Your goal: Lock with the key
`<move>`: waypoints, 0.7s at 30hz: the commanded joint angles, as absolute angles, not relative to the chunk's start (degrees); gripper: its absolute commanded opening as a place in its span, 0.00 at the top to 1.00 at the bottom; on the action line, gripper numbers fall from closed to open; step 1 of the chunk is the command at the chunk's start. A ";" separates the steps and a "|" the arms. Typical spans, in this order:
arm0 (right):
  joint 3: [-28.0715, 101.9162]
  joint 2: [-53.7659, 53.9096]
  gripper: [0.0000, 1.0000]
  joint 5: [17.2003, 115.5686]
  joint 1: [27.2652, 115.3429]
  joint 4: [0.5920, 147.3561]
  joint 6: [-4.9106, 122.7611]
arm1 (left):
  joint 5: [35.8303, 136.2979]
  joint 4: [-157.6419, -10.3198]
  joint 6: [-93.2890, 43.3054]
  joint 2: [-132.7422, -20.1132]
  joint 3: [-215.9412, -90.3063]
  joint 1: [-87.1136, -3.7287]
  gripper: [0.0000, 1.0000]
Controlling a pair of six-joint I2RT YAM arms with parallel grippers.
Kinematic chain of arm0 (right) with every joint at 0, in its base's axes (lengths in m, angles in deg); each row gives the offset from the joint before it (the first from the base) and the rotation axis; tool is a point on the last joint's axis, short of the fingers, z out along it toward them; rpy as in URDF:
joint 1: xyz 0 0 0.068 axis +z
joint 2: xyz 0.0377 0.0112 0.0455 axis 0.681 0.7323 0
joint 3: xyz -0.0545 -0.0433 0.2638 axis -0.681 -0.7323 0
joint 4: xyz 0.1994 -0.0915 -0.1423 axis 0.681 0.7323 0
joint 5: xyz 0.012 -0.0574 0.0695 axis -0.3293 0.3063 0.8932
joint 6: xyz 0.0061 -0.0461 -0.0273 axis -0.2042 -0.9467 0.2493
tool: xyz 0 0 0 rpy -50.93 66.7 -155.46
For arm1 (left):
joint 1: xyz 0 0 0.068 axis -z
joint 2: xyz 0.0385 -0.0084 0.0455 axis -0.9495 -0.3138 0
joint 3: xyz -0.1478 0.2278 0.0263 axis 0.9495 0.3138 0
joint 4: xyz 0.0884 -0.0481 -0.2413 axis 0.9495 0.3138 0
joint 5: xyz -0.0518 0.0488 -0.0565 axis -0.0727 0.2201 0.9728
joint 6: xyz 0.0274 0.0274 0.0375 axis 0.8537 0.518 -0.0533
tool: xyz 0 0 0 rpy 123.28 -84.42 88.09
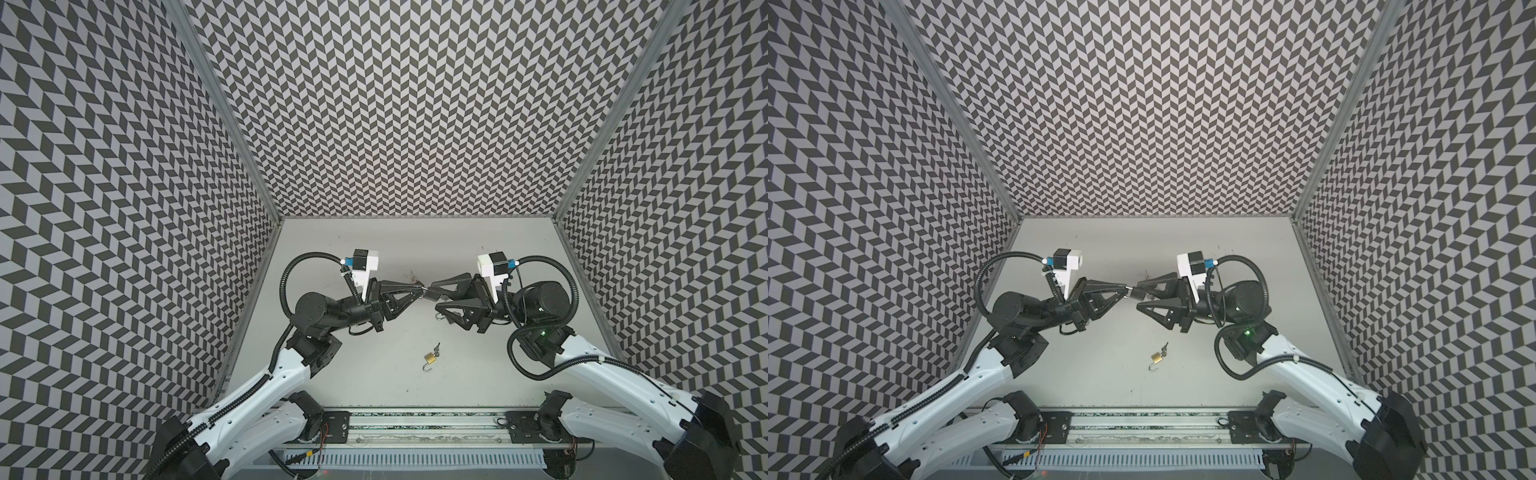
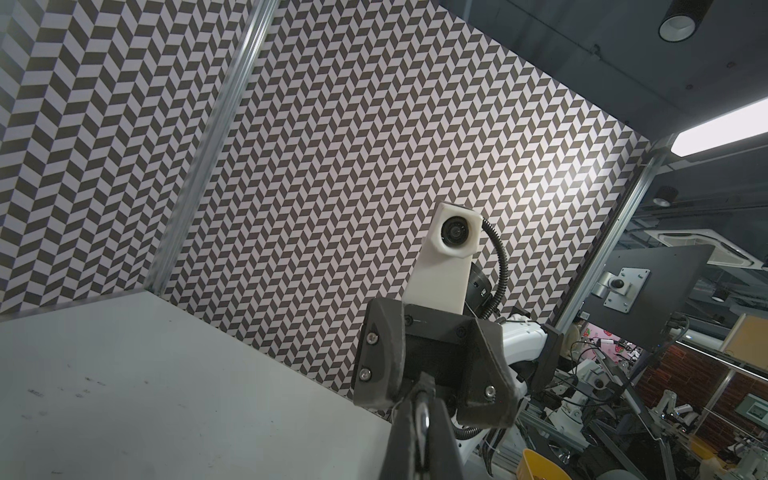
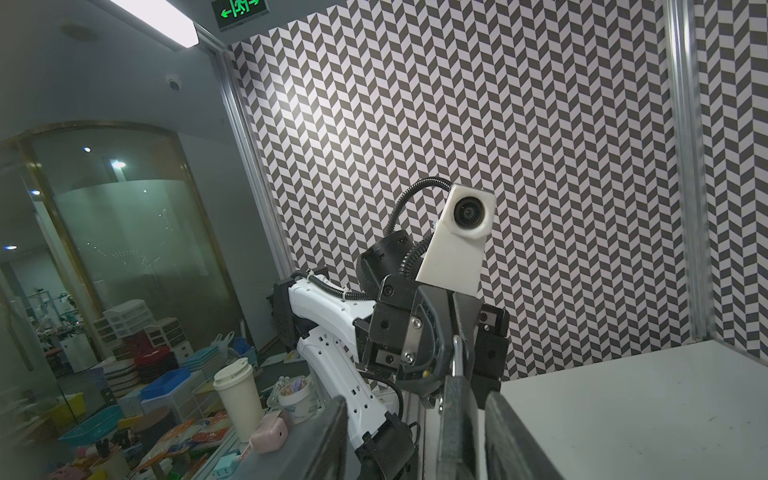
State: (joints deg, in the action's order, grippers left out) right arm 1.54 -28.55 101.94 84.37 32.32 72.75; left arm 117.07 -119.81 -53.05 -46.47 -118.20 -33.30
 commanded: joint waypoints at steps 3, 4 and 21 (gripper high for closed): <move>1.62 -27.69 0.53 100.73 84.58 31.75 72.85 | 117.51 -122.66 -53.47 -46.65 -119.05 -32.84 1.00; 1.62 -27.61 0.55 100.84 84.56 31.60 72.94 | 117.54 -122.57 -53.47 -46.59 -119.00 -32.87 1.00; 1.85 -26.91 0.85 102.20 84.58 31.50 73.27 | 117.28 -122.33 -53.38 -46.17 -118.70 -32.78 1.00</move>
